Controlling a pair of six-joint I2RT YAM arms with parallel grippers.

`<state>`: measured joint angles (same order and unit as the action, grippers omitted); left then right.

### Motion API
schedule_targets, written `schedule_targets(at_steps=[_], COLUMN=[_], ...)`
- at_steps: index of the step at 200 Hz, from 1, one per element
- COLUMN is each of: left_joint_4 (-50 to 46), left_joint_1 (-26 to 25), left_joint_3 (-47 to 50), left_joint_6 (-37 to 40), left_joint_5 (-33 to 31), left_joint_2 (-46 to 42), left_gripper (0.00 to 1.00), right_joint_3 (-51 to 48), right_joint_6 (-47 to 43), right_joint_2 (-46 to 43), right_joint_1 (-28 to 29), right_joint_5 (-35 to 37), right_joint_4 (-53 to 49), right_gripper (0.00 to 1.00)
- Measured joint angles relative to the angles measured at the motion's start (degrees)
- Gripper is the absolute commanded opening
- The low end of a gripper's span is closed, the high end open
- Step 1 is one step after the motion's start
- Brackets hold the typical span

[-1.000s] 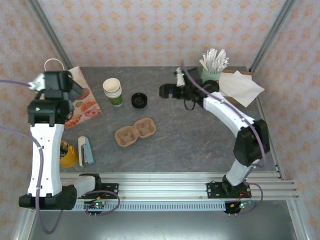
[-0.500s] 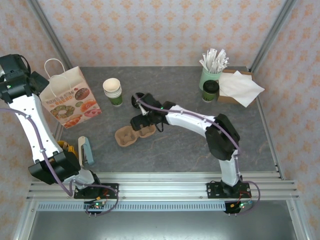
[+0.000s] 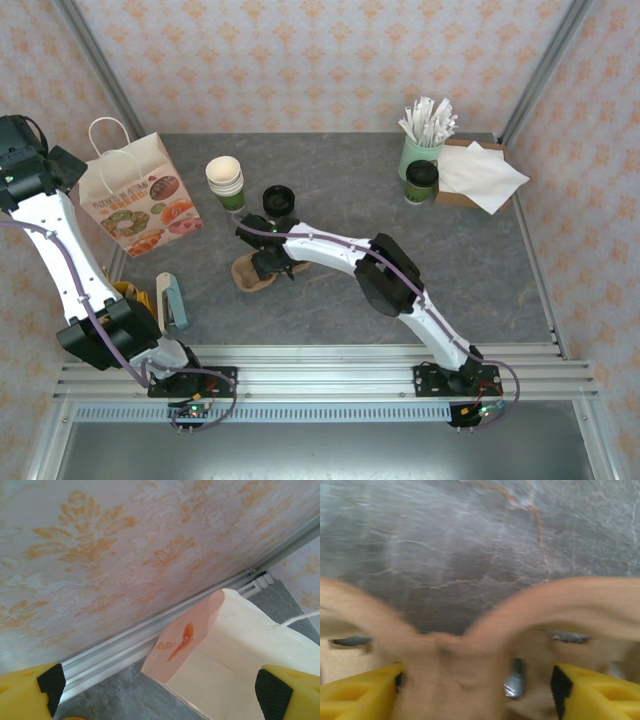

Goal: Pack the takeout coffee

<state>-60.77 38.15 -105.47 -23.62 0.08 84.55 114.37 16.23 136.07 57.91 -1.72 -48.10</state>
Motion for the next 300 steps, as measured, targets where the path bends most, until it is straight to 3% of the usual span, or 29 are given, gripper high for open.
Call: schedule_targets(at_steps=[37,54,97,136,158,191,208,231,272,289,300], left_joint_4=[2.4,3.3,3.7,5.0,4.9,0.7,0.2,1.6,3.3,2.7,2.0], left_joint_1=[0.0,0.0,-0.8,-2.5,-2.2,-2.2,-2.2,-2.1,0.3,0.6,0.6], left_joint_3=[1.7,3.4,4.8,4.5,4.0,4.8,6.5,9.0,9.0,7.5,5.4], left_joint_6=[2.4,3.9,7.9,17.0,26.1,44.9,50.9,54.9,56.3,57.2,57.8], left_joint_5=[5.0,6.7,11.1,12.1,20.2,37.5,42.0,43.0,42.5,42.6,42.9], left_joint_2=[1.1,1.5,2.7,-0.2,-3.5,-9.4,-11.2,-10.2,-0.8,3.0,5.7], left_gripper=[1.00,1.00,1.00,1.00,1.00,1.00,1.00,0.99,0.96,0.89,0.77], right_joint_3=[0.7,-2.4,-13.9,-18.6,-18.2,-15.3,-13.4,-10.0,-5.4,-5.3,-5.3], right_joint_6=[0.3,0.5,0.5,0.7,0.2,-0.9,-1.7,-2.8,-4.1,-4.1,-4.1], right_joint_2=[-0.2,-2.4,-11.3,-15.8,-17.6,-18.3,-18.3,-18.0,-16.6,-16.2,-15.8], right_joint_1=[-0.3,-0.9,-5.5,-8.7,-8.8,-9.5,-10.1,-10.6,-10.7,-10.7,-10.7], right_joint_5=[0.7,0.9,1.6,0.7,-1.1,-3.5,-4.4,-5.4,-6.1,-6.1,-6.1], right_joint_4=[-1.4,-0.5,0.5,1.0,1.1,-0.3,-2.0,-4.1,-5.4,-5.7,-6.1], right_gripper=[0.43,0.38,0.38,0.38,0.38,0.38,0.38,0.38,0.37,0.37,0.37])
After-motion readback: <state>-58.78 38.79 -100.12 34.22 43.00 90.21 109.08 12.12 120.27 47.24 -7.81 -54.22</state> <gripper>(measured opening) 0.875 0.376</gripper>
